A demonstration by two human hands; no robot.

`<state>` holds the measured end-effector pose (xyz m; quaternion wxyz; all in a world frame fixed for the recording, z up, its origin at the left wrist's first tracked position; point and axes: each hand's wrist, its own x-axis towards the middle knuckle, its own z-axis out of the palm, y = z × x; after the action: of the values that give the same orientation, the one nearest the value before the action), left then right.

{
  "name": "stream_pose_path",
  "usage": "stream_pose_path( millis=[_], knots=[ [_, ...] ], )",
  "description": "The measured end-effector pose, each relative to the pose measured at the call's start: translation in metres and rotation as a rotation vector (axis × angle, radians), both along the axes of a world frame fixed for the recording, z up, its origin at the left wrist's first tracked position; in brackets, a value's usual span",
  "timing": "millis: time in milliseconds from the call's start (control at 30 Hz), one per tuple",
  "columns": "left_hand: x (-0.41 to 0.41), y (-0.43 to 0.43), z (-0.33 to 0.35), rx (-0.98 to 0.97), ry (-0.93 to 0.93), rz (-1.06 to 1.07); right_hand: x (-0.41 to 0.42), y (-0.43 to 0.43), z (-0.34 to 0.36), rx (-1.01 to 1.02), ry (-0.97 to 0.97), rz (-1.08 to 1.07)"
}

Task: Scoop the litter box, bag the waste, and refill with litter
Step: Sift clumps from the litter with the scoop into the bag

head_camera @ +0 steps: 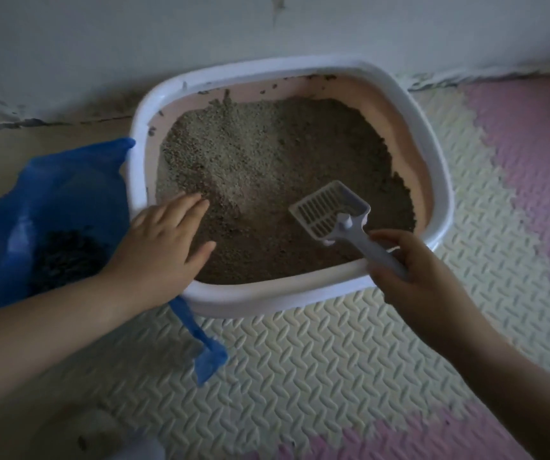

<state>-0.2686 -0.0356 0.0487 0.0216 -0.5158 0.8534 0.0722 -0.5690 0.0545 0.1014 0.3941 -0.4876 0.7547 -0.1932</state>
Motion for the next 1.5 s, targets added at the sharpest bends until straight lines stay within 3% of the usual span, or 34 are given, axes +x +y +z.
stream_pose_path(
  millis=[167, 367, 600, 667, 767, 900, 1100, 1267, 1367, 1500],
  knots=[
    [-0.003, 0.002, -0.002, -0.047, 0.072, 0.040, -0.007, 0.013, -0.007, 0.001, 0.044, 0.069],
    [-0.002, 0.003, -0.005, -0.056, 0.035, 0.054, -0.007, 0.016, -0.016, -0.175, 0.141, 0.097],
    [-0.001, 0.004, -0.006, -0.029, -0.028, 0.063, 0.004, 0.039, -0.044, -0.368, -0.102, -0.042],
    [-0.001, 0.003, -0.006, -0.015, -0.041, 0.064, 0.006, 0.042, -0.050, -0.475, -0.218, -0.117],
    [-0.003, 0.003, -0.004, 0.003, -0.031, 0.065, 0.007, 0.039, -0.045, -0.732, -0.228, -0.200],
    [-0.004, 0.004, -0.002, -0.017, 0.052, 0.061, 0.013, 0.029, -0.019, -1.039, -0.229, -0.117],
    [-0.004, 0.003, -0.002, -0.022, 0.082, 0.074, 0.060, -0.012, 0.000, -0.921, 0.105, 0.380],
    [-0.001, 0.002, -0.008, -0.058, 0.146, 0.043, 0.110, -0.035, -0.022, -0.813, 0.230, 0.455],
    [0.009, 0.002, -0.005, -0.039, 0.221, 0.017, 0.128, -0.041, -0.034, -0.743, 0.356, 0.617],
    [0.049, -0.014, 0.012, -0.242, 0.251, -0.078, 0.154, -0.048, -0.028, -0.569, 0.414, 0.699]
  ],
)
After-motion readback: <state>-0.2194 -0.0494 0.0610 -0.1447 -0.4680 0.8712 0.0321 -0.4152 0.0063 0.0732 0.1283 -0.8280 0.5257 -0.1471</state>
